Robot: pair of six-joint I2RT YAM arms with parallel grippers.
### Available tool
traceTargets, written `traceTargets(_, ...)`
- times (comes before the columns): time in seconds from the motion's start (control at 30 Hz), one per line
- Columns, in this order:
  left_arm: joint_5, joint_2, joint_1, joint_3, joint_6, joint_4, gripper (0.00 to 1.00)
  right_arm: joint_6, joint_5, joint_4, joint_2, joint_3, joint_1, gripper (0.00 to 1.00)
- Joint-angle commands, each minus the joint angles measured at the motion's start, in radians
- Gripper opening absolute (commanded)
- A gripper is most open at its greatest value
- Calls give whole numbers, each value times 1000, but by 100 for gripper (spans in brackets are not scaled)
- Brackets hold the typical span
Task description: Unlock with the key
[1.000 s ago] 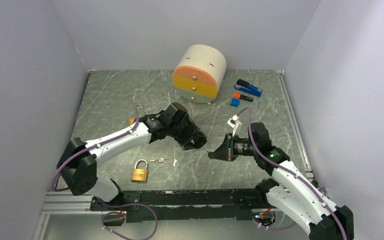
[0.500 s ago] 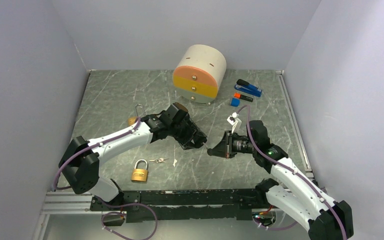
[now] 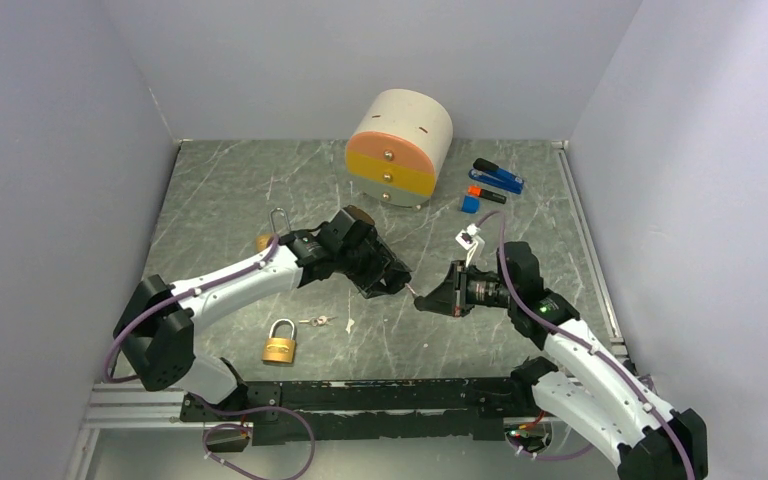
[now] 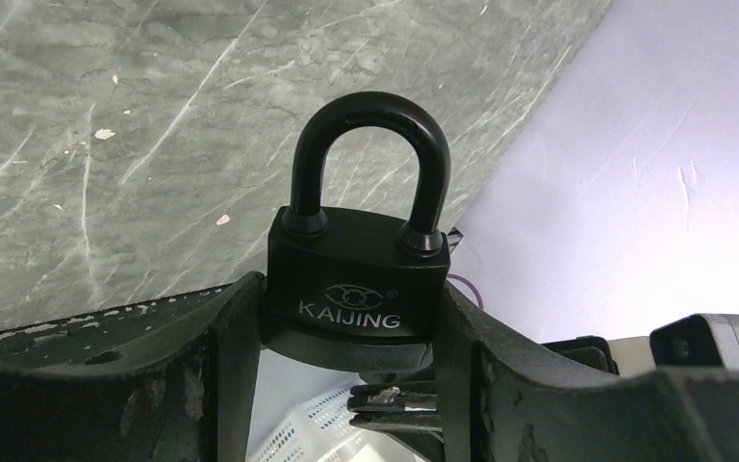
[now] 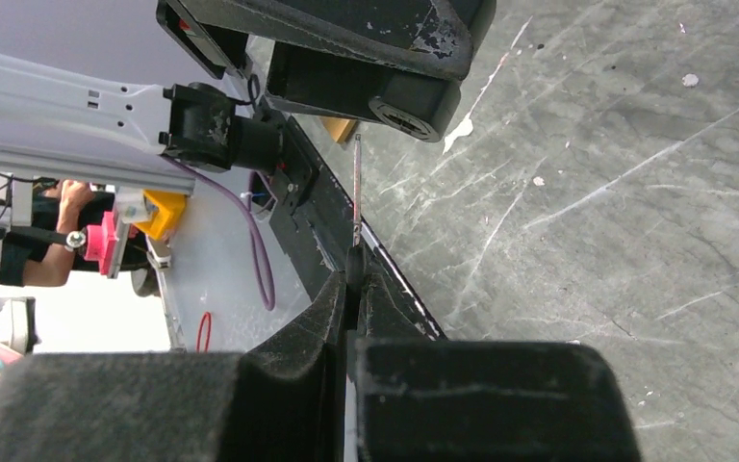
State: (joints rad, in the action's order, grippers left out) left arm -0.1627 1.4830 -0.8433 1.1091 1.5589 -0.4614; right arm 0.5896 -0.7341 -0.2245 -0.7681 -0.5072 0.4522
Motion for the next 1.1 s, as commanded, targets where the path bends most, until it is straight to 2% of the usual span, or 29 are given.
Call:
traceTargets(0.0,16,-62,-4,11,17,49,3,3,-32,59,-8,-3,-1,0)
traceTargets(0.63,-36,-31,-4,8,17,98,2,-24,-29,65,-104,-25,0,0)
traceTargets(1.07,-33,-24,-3,9,10,87,3,31,-5,124,-142,-36,-1,0)
